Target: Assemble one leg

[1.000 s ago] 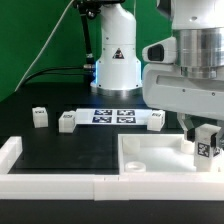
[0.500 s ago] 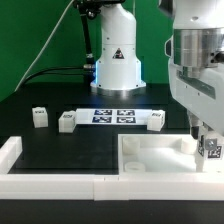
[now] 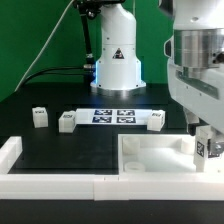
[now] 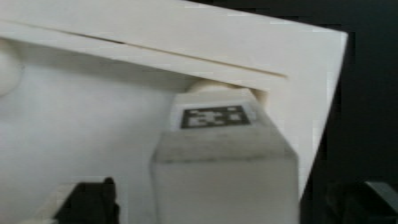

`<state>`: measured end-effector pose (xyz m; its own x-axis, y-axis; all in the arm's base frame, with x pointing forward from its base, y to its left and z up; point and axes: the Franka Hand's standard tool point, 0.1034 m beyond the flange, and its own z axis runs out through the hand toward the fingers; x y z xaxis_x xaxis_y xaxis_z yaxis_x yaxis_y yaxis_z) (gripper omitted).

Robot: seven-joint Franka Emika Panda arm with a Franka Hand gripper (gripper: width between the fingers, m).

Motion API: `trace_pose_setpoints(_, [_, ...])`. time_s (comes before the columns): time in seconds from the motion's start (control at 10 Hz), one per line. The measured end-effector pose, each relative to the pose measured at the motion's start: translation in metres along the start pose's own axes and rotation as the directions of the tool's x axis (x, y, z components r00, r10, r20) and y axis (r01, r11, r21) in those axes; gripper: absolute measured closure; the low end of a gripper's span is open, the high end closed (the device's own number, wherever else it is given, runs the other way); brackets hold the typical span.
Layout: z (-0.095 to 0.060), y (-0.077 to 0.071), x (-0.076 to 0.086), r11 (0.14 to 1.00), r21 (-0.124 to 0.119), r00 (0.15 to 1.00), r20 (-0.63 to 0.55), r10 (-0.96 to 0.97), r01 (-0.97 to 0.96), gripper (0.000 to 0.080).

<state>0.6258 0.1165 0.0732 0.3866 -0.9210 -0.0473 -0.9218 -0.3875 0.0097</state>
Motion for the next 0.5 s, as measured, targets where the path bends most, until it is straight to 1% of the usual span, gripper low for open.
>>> trace_pose_setpoints(0.1, [0.001,-0.002,-0.002,0.987,0.0,0.987,-0.001,-0.162,0.162,0.0186])
trace_pose_setpoints(0.2, [0.001,-0.001,0.001,0.942,-0.004,0.942,0.003,-0.335,0.335,0.0157])
trace_pose_setpoints(0.4, [0.0,-0.003,0.008,0.836,-0.004,0.836,0.007,-0.548,0.548,0.0151])
trace_pose_setpoints(0.5, [0.0,-0.002,0.01,0.744,-0.007,0.744,0.007,-0.668,0.668,0.015])
